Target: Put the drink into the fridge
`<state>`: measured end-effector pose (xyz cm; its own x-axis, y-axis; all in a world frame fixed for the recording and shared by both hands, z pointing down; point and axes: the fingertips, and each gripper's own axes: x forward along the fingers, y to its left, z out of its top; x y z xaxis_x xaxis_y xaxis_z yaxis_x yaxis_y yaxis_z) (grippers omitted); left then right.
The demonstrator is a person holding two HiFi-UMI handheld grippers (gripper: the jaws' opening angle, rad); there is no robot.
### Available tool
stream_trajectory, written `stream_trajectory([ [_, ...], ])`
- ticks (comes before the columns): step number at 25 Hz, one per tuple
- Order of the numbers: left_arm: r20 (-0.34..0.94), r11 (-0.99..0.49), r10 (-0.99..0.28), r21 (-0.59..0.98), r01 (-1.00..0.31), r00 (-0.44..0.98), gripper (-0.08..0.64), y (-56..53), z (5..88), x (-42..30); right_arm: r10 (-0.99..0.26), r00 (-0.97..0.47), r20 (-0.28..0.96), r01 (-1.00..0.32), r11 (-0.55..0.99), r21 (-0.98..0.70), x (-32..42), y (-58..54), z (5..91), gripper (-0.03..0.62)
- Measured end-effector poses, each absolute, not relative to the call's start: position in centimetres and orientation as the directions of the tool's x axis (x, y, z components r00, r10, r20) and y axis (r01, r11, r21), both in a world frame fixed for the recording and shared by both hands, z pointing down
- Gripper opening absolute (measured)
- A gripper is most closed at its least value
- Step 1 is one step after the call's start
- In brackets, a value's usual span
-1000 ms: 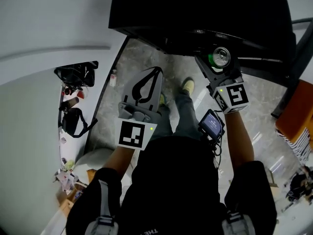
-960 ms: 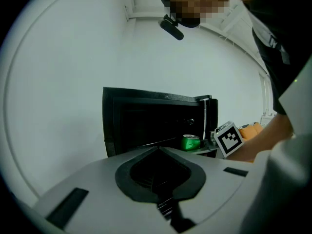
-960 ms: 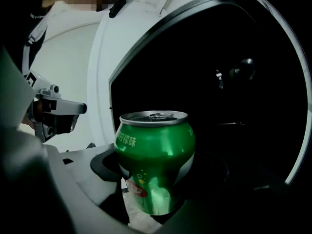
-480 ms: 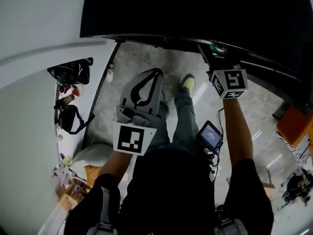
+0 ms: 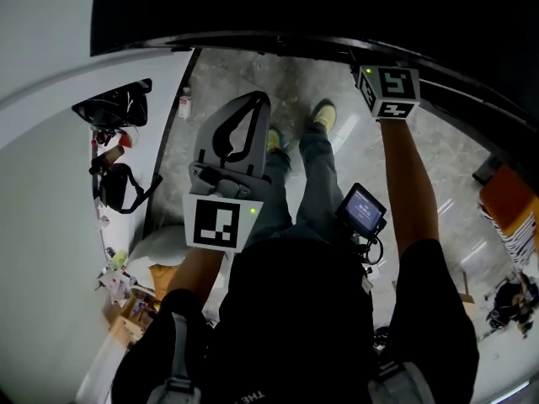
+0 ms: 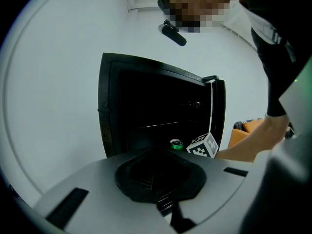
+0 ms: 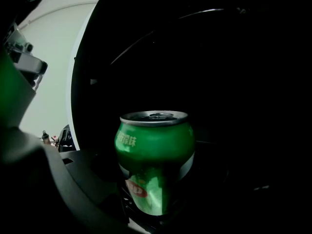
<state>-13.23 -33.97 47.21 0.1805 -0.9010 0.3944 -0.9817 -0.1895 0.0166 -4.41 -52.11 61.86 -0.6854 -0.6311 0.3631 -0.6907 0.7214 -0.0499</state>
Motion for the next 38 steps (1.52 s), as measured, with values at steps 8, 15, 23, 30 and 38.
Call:
stream_trajectory([
  [8,0.394,-0.187,-0.902,0.017,-0.982,0.178,0.012,-34.0,47.3,-13.2,-0.671,-0.666,0.324,-0.718,0.695,-0.038,-4.5,-53.3,61.8,0.337],
  [15,0.389,-0.183,-0.904,0.02,-0.983,0.176,0.012,-33.8,46.9,-13.0,-0.677,-0.665,0.317,-0.719,0.694,-0.026,-4.6,-53.4,61.9,0.337],
  [23,0.365,-0.183,-0.914,0.023,-0.983,0.179,0.012,-32.8,45.8,-13.2,-0.667,-0.674,0.318,-0.71,0.703,-0.029,-3.4,-51.7,60.3,0.339],
  [30,0.36,-0.213,-0.91,0.022,-0.977,0.206,0.012,-32.5,46.4,-12.9,-0.665,-0.678,0.312,-0.711,0.701,-0.052,-2.2,-49.8,59.7,0.339],
  [38,0.354,-0.229,-0.909,0.019,-0.973,0.221,0.012,-32.1,46.2,-12.8,-0.67,-0.663,0.334,-0.721,0.692,-0.044,-0.8,-47.7,59.7,0.337],
])
